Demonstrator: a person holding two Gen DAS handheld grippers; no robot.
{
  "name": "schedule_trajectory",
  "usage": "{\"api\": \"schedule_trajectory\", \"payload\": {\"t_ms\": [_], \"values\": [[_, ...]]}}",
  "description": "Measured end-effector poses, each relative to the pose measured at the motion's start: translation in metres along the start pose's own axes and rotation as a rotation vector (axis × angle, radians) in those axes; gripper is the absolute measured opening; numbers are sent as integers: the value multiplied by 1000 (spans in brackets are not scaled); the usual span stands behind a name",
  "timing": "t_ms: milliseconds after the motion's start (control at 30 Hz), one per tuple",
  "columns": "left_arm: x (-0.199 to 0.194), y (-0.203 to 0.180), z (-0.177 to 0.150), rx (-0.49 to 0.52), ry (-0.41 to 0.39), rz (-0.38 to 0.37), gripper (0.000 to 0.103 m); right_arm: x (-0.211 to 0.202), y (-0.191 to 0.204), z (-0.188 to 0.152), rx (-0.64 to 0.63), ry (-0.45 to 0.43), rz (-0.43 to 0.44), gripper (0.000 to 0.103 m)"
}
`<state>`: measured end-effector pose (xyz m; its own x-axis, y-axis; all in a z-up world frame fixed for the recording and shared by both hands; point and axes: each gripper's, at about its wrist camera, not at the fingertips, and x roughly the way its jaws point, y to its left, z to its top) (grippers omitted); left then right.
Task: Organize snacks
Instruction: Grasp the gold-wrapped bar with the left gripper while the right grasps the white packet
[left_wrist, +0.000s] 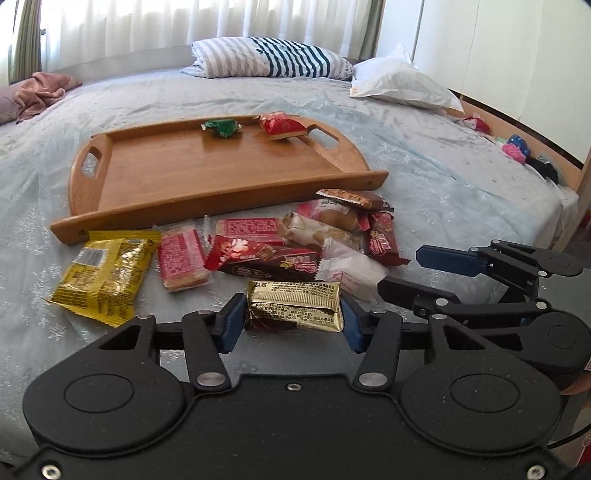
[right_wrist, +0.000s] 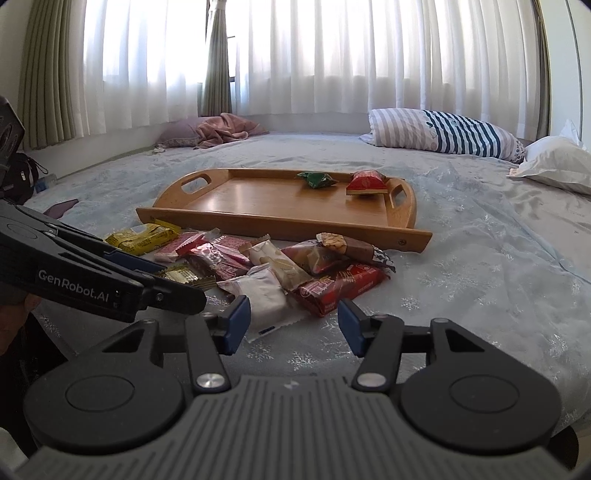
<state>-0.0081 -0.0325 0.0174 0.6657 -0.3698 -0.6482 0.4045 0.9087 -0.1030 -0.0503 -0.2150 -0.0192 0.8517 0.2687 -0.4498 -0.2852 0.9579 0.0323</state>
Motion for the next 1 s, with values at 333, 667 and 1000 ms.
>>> {"api": "schedule_trajectory", "payload": {"t_ms": [333, 667, 1000], "values": [[-7, 11, 7, -25, -16, 59, 51, 15, 16, 6, -48, 7, 32, 47], [-3, 17, 7, -39, -12, 81, 51, 15, 21, 10, -79, 2, 116, 48], [3, 20, 7, -48, -2, 89, 51, 36, 7, 9, -72, 67, 114, 54]]}}
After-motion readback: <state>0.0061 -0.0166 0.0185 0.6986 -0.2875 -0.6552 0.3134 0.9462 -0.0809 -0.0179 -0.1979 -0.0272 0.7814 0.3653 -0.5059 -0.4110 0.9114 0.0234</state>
